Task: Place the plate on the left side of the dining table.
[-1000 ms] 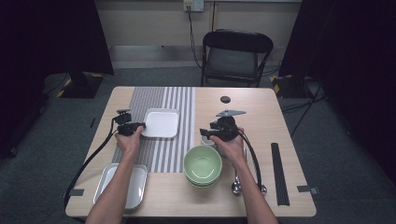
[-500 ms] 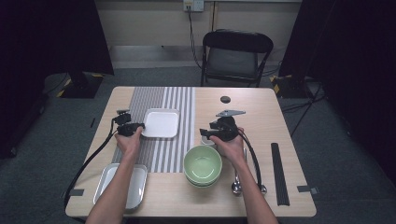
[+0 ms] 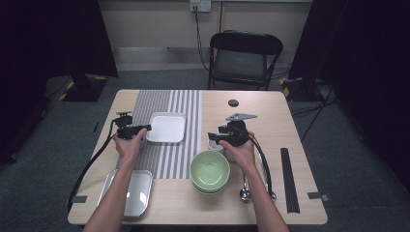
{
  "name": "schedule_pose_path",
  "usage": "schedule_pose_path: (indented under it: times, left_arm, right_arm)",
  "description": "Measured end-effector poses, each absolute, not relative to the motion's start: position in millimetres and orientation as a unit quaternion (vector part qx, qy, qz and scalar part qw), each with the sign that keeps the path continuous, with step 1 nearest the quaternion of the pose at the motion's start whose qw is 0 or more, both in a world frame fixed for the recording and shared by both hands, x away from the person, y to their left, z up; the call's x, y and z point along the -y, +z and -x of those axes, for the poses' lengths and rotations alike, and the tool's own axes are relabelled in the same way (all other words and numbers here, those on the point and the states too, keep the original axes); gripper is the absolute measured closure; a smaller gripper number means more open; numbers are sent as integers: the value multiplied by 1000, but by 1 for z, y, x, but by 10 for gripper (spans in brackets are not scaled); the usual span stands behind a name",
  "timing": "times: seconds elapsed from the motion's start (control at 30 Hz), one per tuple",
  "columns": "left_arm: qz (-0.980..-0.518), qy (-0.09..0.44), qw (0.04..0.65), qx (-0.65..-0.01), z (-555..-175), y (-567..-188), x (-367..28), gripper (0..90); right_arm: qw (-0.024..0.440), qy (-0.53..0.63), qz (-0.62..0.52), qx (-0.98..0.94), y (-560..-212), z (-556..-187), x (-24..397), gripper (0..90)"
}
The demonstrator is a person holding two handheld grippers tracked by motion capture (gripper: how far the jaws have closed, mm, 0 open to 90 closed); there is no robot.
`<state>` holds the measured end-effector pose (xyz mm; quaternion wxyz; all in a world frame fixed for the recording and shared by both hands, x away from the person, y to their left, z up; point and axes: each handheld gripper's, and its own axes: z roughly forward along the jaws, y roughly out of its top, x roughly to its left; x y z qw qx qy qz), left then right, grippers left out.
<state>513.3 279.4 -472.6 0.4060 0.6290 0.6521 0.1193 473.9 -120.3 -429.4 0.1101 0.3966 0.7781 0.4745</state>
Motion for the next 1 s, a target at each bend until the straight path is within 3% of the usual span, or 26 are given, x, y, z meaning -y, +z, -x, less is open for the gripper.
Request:
schedule_pose_path:
  times: [0.17, 0.4, 0.67, 1.0]
  left_arm:
    - [-646, 133, 416, -626, -508, -468, -283, 516]
    - [-652, 135, 423, -615, -497, -466, -296, 447]
    - [-664, 160, 435, -586, -476, -455, -305, 449]
    - [-690, 186, 425, -555, -447, -448, -320, 381]
  right_arm:
    - [115, 474, -392, -780, -426, -471, 119, 393]
    - [110, 473, -389, -783, -419, -461, 119, 412]
    - [91, 502, -363, -779, -412, -445, 121, 542]
    - [76, 521, -349, -775, -408, -426, 127, 628]
